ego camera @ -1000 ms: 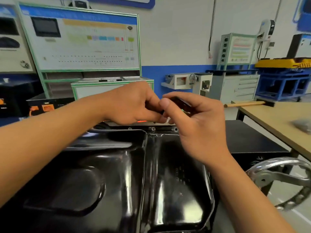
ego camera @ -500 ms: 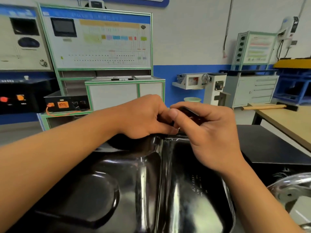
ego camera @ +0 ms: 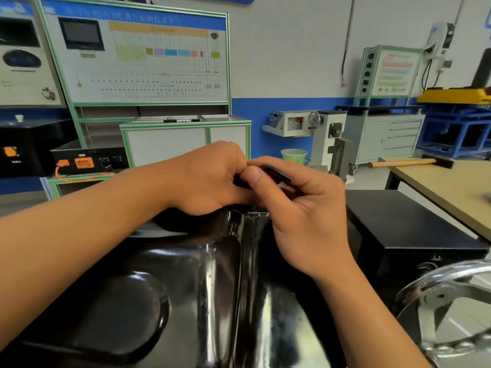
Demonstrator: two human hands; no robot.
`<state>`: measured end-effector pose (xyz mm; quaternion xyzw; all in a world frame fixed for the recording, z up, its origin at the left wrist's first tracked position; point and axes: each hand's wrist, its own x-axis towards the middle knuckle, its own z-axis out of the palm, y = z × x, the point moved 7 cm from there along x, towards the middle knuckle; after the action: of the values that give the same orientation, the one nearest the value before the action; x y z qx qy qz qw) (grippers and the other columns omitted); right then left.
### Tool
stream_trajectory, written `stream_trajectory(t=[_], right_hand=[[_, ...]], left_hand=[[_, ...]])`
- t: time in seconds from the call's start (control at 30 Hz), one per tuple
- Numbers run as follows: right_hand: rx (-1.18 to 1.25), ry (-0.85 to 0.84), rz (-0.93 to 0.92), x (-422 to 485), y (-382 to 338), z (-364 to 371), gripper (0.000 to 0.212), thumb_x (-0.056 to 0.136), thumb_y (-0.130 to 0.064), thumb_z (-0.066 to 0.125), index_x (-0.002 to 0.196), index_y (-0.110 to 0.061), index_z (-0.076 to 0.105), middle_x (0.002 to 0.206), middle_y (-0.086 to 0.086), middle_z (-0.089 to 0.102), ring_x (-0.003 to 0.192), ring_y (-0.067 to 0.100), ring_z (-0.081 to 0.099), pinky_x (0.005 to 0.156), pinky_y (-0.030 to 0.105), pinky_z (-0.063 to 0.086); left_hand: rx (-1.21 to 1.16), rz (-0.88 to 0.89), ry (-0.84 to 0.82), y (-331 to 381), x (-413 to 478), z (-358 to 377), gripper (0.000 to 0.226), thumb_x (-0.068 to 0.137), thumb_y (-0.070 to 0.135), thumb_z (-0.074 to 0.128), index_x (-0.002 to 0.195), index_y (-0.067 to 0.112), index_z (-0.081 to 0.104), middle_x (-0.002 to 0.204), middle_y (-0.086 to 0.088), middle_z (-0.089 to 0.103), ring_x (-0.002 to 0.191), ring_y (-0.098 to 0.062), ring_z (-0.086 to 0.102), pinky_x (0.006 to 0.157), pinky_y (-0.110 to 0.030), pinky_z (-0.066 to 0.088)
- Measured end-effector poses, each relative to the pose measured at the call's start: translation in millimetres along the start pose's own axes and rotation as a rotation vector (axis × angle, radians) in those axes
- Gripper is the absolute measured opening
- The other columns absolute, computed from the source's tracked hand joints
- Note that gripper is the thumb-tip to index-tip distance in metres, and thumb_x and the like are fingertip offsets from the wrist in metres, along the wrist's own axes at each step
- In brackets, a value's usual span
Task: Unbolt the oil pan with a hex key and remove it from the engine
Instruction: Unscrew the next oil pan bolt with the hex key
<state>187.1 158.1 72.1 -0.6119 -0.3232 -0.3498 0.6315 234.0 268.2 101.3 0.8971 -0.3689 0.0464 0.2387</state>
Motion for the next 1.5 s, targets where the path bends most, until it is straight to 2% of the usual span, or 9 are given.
stream_trajectory(t=[0.3,0.43,0.53,0.67,0.87,1.1,1.27,1.4,1.5], right_hand=[[0.473,0.062,0.332,-2,14,9,0.027,0.083,-0.041,0.061,0.079,-0.019,0.076,0.080,0.009,0.075,0.051,0.015,0.062,0.048,0.020,0.049],[0.398,0.041,0.394,1,14,9,0.029,0.082,-0.041,0.065,0.064,-0.019,0.066,0.058,0.003,0.063,0.040,0.010,0.049,0.046,0.017,0.043],[0.262,0.039,0.429,4,13,6,0.032,0.081,-0.031,0.079,0.055,-0.021,0.063,0.052,0.002,0.054,0.050,0.013,0.048,0.051,0.024,0.045],[0.185,0.057,0.376,10,6,0,0.019,0.069,-0.022,0.083,0.073,-0.017,0.065,0.062,0.014,0.054,0.064,0.025,0.047,0.065,0.040,0.043],[0.111,0.011,0.241,17,2,-2,0.028,0.070,-0.014,0.082,0.095,-0.018,0.069,0.083,0.012,0.073,0.070,0.024,0.061,0.073,0.035,0.058],[0.054,0.107,0.162,14,16,-14,0.031,0.073,-0.005,0.086,0.092,-0.025,0.072,0.076,-0.004,0.067,0.059,0.008,0.051,0.060,0.025,0.050],[-0.114,0.179,0.077,5,22,-17,0.013,0.077,-0.012,0.085,0.081,-0.017,0.075,0.071,0.001,0.066,0.061,0.008,0.052,0.064,0.023,0.044],[-0.256,0.102,-0.057,5,13,-11,0.009,0.086,-0.008,0.076,0.086,-0.015,0.071,0.075,-0.001,0.062,0.070,0.008,0.054,0.069,0.020,0.043],[-0.361,-0.006,-0.110,3,12,-4,0.010,0.095,-0.008,0.064,0.101,-0.010,0.072,0.083,0.007,0.061,0.078,0.015,0.055,0.073,0.020,0.043]], left_hand=[[0.013,0.039,-0.034,3,0,2,0.038,0.084,0.026,0.067,0.050,0.043,0.062,0.045,0.008,0.050,0.048,-0.004,0.042,0.051,-0.017,0.034],[-0.021,0.023,-0.001,4,0,0,0.044,0.084,0.020,0.076,0.049,0.045,0.064,0.046,0.012,0.052,0.047,-0.003,0.043,0.052,-0.016,0.037],[-0.092,0.080,-0.014,13,-5,2,0.024,0.083,0.022,0.078,0.072,0.043,0.073,0.067,0.013,0.072,0.062,-0.007,0.061,0.066,-0.025,0.050],[-0.151,0.150,0.034,18,-6,-3,0.032,0.087,0.013,0.074,0.064,0.036,0.071,0.052,0.010,0.060,0.054,0.002,0.049,0.053,-0.019,0.041],[-0.102,0.110,0.100,11,-6,-14,0.046,0.088,0.015,0.071,0.052,0.042,0.063,0.046,0.017,0.047,0.048,0.001,0.040,0.052,-0.010,0.032],[-0.037,0.142,0.155,18,-2,-8,0.029,0.082,0.011,0.079,0.059,0.007,0.061,0.052,0.002,0.042,0.053,-0.004,0.035,0.053,-0.020,0.030],[-0.110,0.144,0.171,13,1,-7,0.041,0.080,-0.001,0.076,0.056,0.027,0.058,0.053,0.008,0.050,0.054,-0.004,0.043,0.053,-0.021,0.036],[-0.104,0.085,0.155,2,2,-8,0.014,0.079,0.007,0.079,0.079,-0.001,0.069,0.075,-0.021,0.068,0.074,-0.035,0.065,0.070,-0.042,0.050],[-0.202,0.054,0.062,-4,-1,-8,0.016,0.083,0.005,0.077,0.093,0.016,0.072,0.089,-0.006,0.077,0.090,-0.022,0.074,0.082,-0.030,0.058]])
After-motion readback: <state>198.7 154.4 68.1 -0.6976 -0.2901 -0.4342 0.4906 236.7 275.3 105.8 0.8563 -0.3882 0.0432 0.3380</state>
